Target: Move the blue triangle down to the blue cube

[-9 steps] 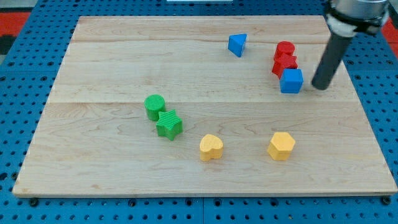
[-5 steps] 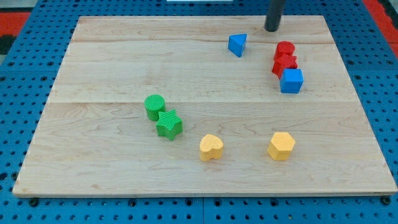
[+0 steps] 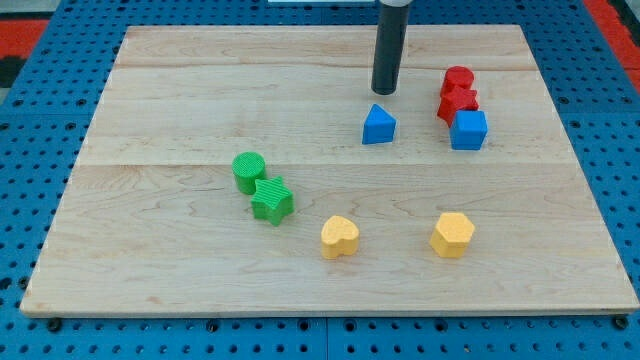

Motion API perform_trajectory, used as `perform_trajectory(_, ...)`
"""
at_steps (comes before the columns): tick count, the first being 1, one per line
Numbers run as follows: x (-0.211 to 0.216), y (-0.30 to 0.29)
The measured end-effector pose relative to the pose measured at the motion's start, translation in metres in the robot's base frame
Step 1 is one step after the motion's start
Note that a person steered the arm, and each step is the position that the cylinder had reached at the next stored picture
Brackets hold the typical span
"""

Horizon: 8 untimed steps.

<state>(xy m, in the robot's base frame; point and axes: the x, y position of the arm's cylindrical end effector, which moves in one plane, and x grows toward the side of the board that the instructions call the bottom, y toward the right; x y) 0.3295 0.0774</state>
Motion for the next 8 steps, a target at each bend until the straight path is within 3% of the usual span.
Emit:
perform_trajectory(2,0.049,-0.033)
perform_trajectory(3,0.089,0.036)
perform_trajectory(4,0.096,0.059)
perform_trajectory(5,0.096,0.041)
perform_trajectory(6,0.13,0.015)
perform_trajectory(8,0.152,0.134)
